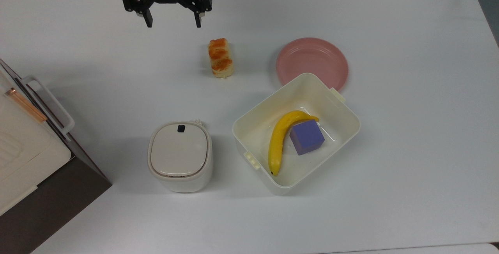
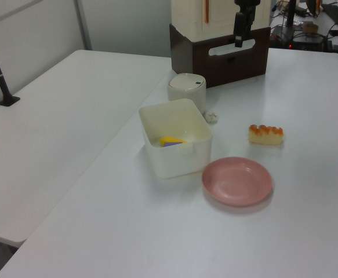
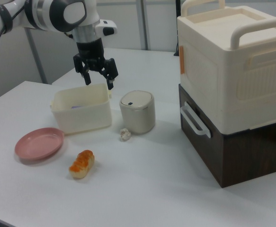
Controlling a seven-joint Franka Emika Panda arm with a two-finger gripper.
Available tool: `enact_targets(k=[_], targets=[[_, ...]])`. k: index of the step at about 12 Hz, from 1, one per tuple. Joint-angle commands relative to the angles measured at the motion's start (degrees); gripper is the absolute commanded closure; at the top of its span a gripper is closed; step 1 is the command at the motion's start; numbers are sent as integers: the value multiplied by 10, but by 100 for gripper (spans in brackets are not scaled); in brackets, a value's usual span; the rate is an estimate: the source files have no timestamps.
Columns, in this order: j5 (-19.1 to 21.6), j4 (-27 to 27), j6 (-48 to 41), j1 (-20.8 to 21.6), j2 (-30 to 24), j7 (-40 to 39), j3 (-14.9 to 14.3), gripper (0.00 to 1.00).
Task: Put the bread on a plate
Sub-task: 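Move the open gripper toward the glazed bread roll, then lower the gripper over the bread roll and close on it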
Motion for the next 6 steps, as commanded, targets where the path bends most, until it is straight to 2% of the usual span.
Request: enact_targets(k=[1, 2, 4, 6], targets=[[-15, -203, 107, 30, -122, -27, -15, 0], [-15, -247, 129, 44, -143, -31, -18, 0], [-17, -300, 145, 78, -165, -36, -42, 0], [-17, -365, 193, 91, -187, -49, -43, 0]])
